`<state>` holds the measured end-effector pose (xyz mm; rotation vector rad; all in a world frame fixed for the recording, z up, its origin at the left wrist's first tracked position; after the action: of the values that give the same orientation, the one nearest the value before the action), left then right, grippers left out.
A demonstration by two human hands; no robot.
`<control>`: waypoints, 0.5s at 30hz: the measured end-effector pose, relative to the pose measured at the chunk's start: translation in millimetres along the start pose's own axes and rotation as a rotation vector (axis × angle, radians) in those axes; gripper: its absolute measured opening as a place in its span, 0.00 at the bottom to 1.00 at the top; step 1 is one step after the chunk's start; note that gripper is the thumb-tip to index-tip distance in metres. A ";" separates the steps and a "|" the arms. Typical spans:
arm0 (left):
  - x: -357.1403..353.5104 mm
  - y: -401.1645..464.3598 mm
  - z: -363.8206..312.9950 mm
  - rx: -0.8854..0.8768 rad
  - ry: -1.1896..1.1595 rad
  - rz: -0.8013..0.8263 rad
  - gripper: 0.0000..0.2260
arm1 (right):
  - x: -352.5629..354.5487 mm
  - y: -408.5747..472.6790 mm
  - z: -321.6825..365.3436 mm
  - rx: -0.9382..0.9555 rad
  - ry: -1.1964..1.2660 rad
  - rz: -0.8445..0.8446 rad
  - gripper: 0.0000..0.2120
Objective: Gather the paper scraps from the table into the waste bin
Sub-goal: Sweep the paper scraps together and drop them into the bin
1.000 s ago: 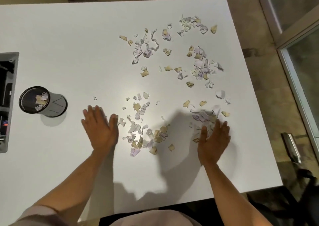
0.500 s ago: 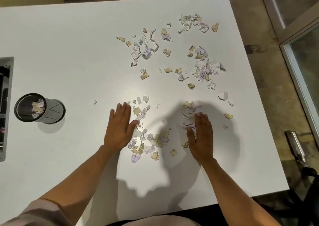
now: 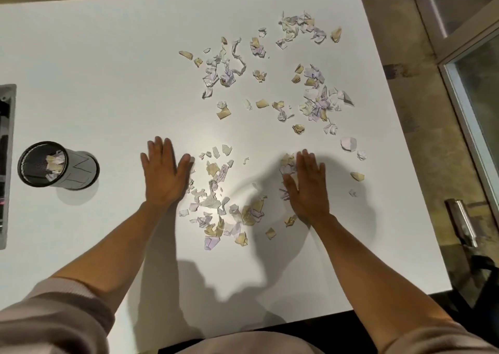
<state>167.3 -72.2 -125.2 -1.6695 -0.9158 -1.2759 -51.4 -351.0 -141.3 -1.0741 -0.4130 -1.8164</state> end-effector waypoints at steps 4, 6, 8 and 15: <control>-18.5 -12.1 -40.2 -0.219 -0.056 0.070 0.34 | -22.6 -7.4 29.1 0.140 -0.046 0.090 0.32; -26.2 -20.1 -60.6 -0.332 -0.045 0.109 0.34 | -31.0 -14.4 40.0 0.204 -0.055 0.137 0.32; -32.4 -31.7 -81.6 -0.477 -0.027 0.147 0.33 | -38.4 -23.4 47.6 0.258 -0.076 0.183 0.31; -36.1 -83.8 -105.4 -0.750 -0.098 0.252 0.28 | -32.1 -51.7 56.3 0.326 0.007 0.223 0.30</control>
<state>44.5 -138.0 -130.1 -2.3454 -0.2502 -1.4618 -62.7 -270.1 -127.4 -0.8507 -0.5419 -1.4947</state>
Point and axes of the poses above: each hand's wrist, its own y-axis towards the middle knuckle, its own x-axis out of the back of the hand, z = x × y, the point moved 9 cm from there along y, towards the middle knuckle, and after that the axes turned 12 degrees about y, right-handed, at the moved point
